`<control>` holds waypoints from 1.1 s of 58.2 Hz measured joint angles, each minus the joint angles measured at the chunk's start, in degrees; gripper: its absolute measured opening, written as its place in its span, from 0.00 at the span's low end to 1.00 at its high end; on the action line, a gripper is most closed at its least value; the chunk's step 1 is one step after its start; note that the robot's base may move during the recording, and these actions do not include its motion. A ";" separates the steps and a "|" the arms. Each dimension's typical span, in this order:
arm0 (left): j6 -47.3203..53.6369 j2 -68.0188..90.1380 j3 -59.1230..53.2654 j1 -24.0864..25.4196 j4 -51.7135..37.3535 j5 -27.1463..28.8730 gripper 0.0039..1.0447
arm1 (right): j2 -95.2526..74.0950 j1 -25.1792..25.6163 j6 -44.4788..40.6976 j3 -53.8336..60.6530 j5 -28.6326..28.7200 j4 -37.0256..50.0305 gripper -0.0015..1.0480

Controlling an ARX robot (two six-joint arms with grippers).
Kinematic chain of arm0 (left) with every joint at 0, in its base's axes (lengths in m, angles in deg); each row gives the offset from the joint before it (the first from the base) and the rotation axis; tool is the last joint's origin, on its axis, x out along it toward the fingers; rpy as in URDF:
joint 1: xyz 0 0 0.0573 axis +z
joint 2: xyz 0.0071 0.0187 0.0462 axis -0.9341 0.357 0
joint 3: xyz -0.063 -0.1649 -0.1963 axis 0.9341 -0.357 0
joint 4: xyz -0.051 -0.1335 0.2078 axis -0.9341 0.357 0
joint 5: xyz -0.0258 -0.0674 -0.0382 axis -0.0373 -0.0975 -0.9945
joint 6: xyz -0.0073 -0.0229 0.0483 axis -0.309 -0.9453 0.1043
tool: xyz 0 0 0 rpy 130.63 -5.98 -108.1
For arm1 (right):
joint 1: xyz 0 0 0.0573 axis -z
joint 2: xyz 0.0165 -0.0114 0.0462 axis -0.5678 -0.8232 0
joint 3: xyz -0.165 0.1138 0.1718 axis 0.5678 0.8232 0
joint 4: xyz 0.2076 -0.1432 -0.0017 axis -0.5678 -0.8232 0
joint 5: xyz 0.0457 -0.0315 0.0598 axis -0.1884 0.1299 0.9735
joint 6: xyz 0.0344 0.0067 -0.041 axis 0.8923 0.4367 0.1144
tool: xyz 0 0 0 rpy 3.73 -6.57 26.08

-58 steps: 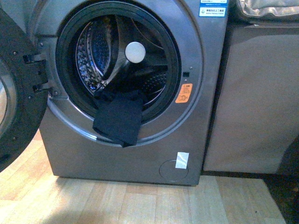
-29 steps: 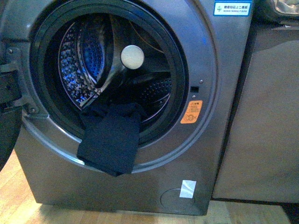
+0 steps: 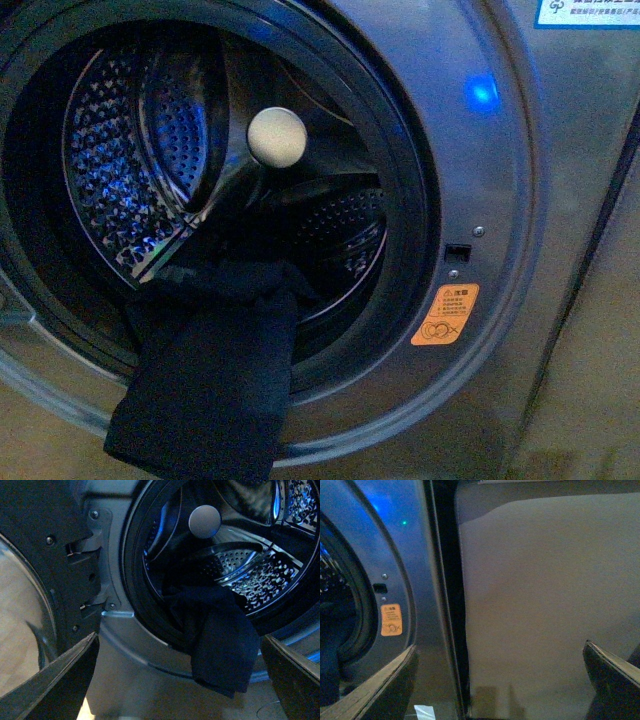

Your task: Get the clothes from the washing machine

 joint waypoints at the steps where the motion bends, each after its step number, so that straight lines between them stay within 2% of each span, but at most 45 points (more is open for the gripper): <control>1: -0.02 0.04 0.00 0.00 0.00 0.00 0.94 | 0.00 0.00 0.02 0.00 0.00 -0.02 0.93; 5: -0.52 0.31 0.11 0.24 0.33 -0.79 0.94 | 0.00 0.00 0.00 0.00 0.11 0.00 0.93; 11: -6.86 10.91 6.01 5.68 14.16 -16.87 0.94 | 0.00 0.00 0.00 0.00 0.17 0.00 0.93; 14: -9.25 17.07 7.61 7.13 14.47 -20.65 0.94 | 0.00 0.00 0.00 0.00 0.17 0.00 0.93; 17: -10.36 24.81 9.86 7.02 10.54 -21.59 0.94 | 0.00 0.00 0.00 0.00 0.04 0.00 0.93; 26: -8.66 45.35 18.75 3.78 -4.48 -18.18 0.94 | 0.00 0.00 0.00 0.00 0.13 0.00 0.93; 38: -6.84 73.22 32.06 -1.88 -16.81 -13.46 0.94 | 0.00 0.00 0.00 0.00 0.15 0.00 0.93; 51: -6.62 90.23 41.66 -7.65 -20.11 -10.27 0.94 | 0.00 0.00 0.00 0.00 0.15 0.00 0.93; 64: -4.48 103.75 50.88 -10.21 -19.63 -8.66 0.94 | 0.00 0.00 0.00 0.00 0.15 0.00 0.93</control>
